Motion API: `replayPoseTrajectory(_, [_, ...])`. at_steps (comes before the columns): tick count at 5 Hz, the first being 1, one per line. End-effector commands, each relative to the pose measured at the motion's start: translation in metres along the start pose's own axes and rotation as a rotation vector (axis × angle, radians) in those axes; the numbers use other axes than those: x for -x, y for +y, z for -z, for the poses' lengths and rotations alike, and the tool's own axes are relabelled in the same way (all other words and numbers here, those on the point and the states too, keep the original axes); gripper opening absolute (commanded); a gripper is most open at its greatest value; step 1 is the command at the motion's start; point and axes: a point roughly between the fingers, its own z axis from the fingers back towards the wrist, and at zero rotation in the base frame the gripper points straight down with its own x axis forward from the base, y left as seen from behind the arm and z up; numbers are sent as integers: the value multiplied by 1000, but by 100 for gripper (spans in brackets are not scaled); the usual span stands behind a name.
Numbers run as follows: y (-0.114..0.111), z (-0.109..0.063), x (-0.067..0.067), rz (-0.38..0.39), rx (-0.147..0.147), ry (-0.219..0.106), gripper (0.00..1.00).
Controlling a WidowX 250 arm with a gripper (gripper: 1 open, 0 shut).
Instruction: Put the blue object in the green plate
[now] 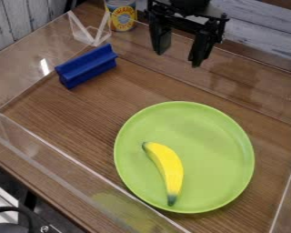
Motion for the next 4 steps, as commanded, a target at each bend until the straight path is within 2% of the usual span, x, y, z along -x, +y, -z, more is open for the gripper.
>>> replayPoseTrajectory(1, [15,5,2,42,-17,13,100])
replayPoseTrajectory(2, [43,4,6,106,-43,10,100])
replayPoseTrajectory(4, [114,7,14,194,-92,12,100])
